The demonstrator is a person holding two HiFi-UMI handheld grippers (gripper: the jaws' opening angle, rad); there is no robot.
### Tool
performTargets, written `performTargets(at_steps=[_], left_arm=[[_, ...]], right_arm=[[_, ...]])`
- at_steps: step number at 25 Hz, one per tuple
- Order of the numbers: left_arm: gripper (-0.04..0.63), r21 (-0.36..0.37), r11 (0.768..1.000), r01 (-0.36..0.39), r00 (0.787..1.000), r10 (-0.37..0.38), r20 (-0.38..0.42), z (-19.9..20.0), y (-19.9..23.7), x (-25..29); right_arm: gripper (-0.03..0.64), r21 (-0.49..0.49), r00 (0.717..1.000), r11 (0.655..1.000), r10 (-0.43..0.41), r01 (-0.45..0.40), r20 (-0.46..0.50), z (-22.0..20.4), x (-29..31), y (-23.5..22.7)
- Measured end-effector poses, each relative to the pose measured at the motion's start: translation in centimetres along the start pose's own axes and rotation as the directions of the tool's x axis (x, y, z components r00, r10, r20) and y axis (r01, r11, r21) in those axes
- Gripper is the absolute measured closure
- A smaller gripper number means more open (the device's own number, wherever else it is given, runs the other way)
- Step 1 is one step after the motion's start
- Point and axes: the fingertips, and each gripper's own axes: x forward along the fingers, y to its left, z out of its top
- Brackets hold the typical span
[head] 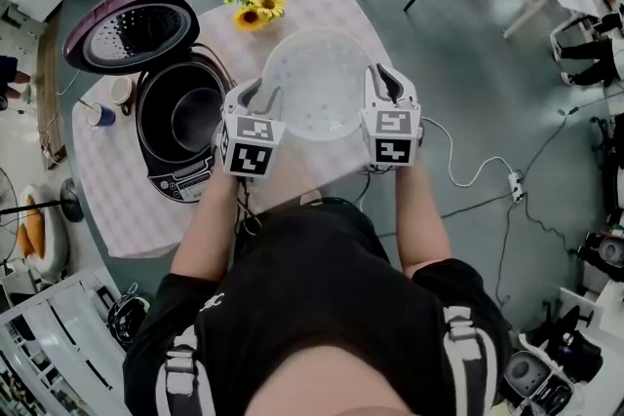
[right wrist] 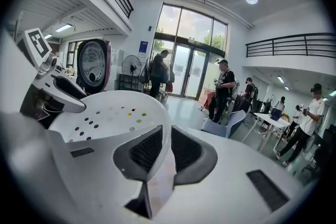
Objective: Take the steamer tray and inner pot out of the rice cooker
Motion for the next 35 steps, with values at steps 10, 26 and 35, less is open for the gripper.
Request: performTargets(at_steps=[10, 26, 35], left_arm=[[0.466, -0.047, 0.998, -0.039, 0.995, 0.035, -0.09, -1.5, -0.9, 9.1], [0.485, -0.115, 0.988, -0.106, 0.986, 0.089, -0.142, -5.3, 3.2, 23.2], [0.525, -0.262, 0.948, -0.179, 0.979, 0.146, -0.141, -5.8, 5.5, 27.1]], right_arm=[[0.566, 0.02, 0.998, 0.999, 0.044, -0.043, -0.042, -4.3, 7.3, -3.6], [0.574, 0.097, 0.988, 0.993, 0.082, -0.069, -0.133, -11.8, 23.1, -4.8], [0.577, 0.129, 0.979, 0.988, 0.102, -0.08, -0.176, -14.8, 27.3, -4.3]])
